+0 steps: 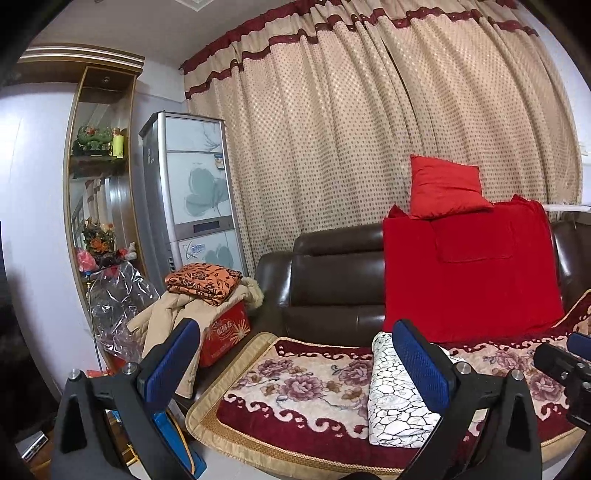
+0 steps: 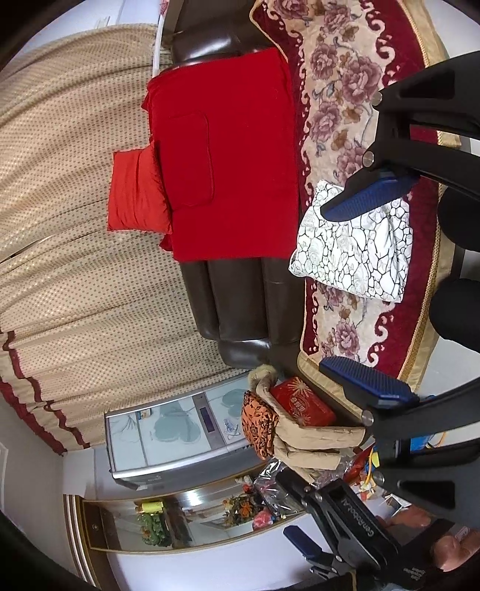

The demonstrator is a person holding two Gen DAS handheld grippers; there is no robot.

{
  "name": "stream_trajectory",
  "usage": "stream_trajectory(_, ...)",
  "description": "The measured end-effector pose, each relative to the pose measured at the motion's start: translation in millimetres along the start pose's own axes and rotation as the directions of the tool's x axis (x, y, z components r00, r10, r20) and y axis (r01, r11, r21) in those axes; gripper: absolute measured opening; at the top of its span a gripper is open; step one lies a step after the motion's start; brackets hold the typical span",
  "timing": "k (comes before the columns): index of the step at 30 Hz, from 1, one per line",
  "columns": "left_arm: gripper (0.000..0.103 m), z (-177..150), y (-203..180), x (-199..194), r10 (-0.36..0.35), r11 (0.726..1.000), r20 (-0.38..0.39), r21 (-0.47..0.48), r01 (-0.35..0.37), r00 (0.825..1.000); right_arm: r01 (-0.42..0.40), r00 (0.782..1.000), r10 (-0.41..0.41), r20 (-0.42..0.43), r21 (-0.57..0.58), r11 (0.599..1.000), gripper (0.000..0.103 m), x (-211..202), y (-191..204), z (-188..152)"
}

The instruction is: Fold large clothes

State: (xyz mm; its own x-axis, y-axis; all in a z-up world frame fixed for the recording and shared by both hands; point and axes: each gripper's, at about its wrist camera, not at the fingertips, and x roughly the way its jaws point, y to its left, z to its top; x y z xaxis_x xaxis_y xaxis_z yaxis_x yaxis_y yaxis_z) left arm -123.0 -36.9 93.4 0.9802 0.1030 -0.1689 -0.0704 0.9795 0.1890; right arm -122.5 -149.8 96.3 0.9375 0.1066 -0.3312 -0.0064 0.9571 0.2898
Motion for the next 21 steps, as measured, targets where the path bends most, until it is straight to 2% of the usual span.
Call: stream_trajectory(21,0.103,-2.1,8.9,-5.7,-0.015,0.999,-0.006,-0.034,0.014,1.000,0.003,1.000,-0.003,-0.012,-0.011,1.000,0.079,0.0,4.9,-2.1)
